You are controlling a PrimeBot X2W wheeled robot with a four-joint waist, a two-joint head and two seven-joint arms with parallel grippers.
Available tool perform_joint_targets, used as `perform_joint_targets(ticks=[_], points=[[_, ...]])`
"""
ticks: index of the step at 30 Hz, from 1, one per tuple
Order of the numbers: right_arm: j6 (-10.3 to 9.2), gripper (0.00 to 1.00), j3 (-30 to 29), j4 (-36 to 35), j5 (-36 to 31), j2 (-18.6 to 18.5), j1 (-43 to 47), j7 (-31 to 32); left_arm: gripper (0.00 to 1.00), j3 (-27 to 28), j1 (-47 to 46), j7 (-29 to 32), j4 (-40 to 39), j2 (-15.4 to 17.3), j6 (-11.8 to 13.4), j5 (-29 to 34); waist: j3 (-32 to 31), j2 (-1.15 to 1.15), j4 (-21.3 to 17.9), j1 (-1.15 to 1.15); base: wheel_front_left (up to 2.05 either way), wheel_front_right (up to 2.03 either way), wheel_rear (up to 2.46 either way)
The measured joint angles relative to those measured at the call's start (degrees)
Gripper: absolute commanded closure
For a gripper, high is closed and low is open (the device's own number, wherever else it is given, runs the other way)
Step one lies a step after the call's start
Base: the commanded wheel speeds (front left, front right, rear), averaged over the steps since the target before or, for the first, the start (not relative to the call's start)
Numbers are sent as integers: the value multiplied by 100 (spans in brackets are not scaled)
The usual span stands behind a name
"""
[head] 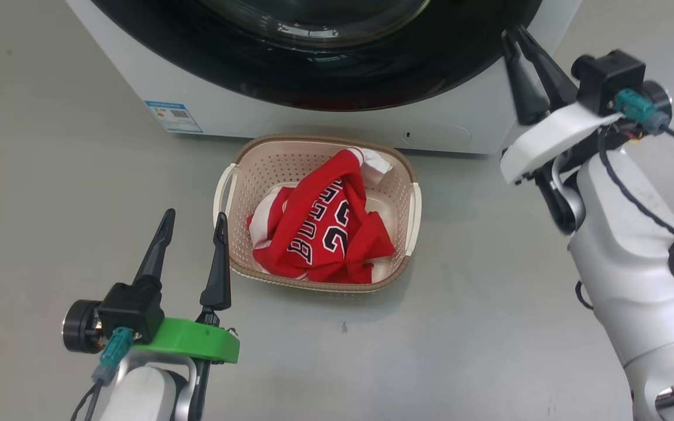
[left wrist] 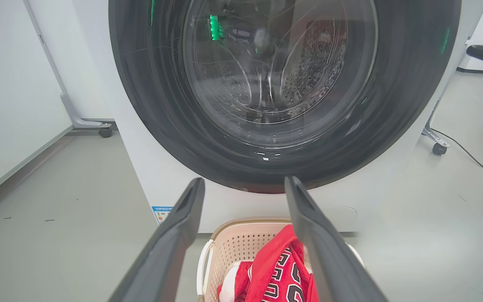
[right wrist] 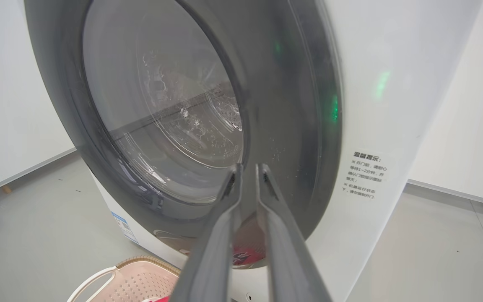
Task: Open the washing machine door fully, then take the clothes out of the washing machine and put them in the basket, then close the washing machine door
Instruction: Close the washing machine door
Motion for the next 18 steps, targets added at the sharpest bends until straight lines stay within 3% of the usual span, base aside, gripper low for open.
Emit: perform_joint_targets(ticks=[18], points=[[-1,0,-292,-932,169,93,1750,0,0,131,194,-9,57,67,1,43,-542,0,-543,0,0,0,0]])
